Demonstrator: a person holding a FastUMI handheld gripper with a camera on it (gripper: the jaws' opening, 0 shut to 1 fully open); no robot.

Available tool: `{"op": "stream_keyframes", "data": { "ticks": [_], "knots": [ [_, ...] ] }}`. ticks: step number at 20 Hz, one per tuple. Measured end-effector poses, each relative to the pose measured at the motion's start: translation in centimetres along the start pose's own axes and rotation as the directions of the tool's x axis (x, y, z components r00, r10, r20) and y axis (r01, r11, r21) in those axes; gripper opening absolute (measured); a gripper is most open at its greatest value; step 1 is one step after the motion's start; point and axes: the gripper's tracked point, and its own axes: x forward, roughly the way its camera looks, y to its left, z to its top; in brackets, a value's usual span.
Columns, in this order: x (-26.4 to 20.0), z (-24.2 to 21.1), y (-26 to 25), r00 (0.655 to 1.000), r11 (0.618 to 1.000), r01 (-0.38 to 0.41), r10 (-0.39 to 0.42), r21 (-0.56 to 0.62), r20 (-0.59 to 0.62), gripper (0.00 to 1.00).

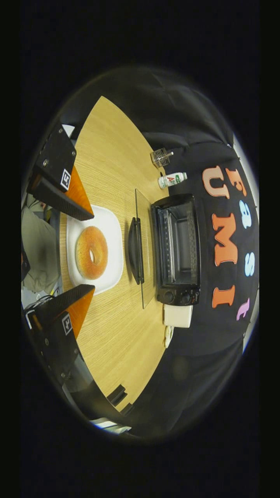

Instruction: Open the toaster oven, put the food inside, and close the toaster oven door.

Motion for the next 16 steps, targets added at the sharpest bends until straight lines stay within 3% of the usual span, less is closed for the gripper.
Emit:
{"op": "stream_keyframes", "data": {
  "ticks": [7,13,16],
  "knots": [
    [1.2,-0.8,0.0,1.000,1.000,0.014,-0.014,0.005,-0.024,0.97],
    [0.8,0.0,0.3,1.000,1.000,0.004,-0.004,-0.008,-0.007,0.70],
    [0.7,1.4,0.8,1.000,1.000,-0.012,0.012,-0.003,0.019,0.63]
  ]
}}
